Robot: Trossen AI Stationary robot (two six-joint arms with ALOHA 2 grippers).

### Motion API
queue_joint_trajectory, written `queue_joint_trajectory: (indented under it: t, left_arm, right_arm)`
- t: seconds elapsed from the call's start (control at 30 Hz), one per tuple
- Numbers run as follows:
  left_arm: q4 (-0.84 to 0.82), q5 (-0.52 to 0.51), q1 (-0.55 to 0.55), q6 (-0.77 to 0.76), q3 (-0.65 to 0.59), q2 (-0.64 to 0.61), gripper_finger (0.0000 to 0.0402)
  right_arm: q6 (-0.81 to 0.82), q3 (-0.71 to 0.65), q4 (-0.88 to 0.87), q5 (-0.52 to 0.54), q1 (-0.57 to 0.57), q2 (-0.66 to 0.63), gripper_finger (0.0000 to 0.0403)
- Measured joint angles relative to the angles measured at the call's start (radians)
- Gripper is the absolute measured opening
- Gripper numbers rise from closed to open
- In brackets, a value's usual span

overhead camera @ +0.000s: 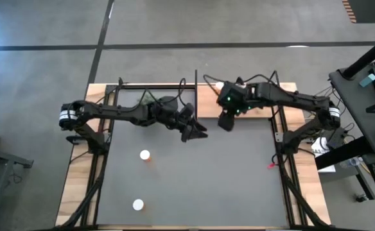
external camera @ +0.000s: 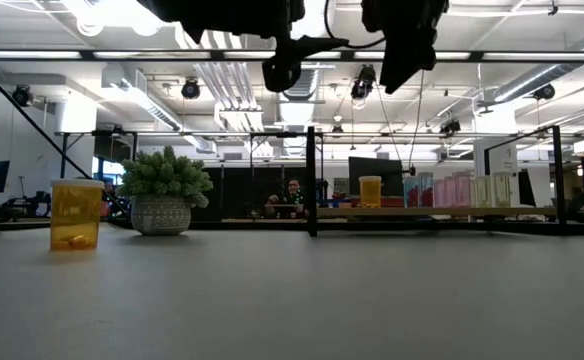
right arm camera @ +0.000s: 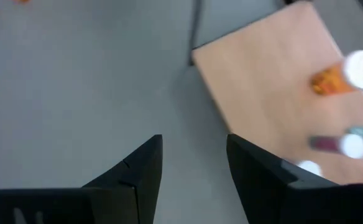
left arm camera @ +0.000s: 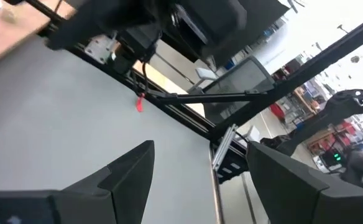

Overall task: Pick and place medicine bottles onto shelf by color
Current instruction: Put the bottom orange pill bottle on the shelf aligned with the other orange pill bottle

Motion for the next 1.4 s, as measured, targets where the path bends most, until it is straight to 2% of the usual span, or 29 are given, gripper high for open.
queue_joint_trajectory:
  t: [0.2, 0.37, 0.6, 0.77, 0.97, 1.27, 1.4]
  left_arm:
    - [0.001, -0.12, -0.068, -0.088, 0.002, -0.001, 0.024]
    - [-0.006, -0.13, -0.154, -0.231, 0.001, -0.001, 0.024]
    - [-0.133, -0.141, -0.304, -0.425, 0.0, -0.001, 0.024]
    - [-0.278, -0.092, -0.452, -0.641, 0.001, -0.001, 0.024]
    - [-0.38, -0.086, -0.625, -0.886, 0.001, -0.001, 0.024]
    - [-0.74, -0.089, -0.801, -1.151, 0.002, -0.001, 0.024]
    - [-0.867, -0.123, -0.856, -1.243, 0.003, -0.001, 0.024]
  right_arm:
    - [0.004, 0.0, -0.001, 0.0, 0.127, 0.0, 0.0169]
    - [0.045, 0.0, 0.0, 0.0, 0.237, 0.0, 0.0169]
    - [0.004, 0.0, 0.028, 0.001, 0.351, 0.0, 0.0169]
    - [-0.012, -0.003, 0.038, 0.001, 0.373, 0.0, 0.0169]
    - [-0.01, -0.024, 0.053, 0.002, 0.373, 0.001, 0.0169]
    - [-0.028, -0.034, 0.054, 0.002, 0.373, 0.001, 0.0169]
    - [-0.029, -0.034, 0.057, 0.002, 0.373, 0.001, 0.0169]
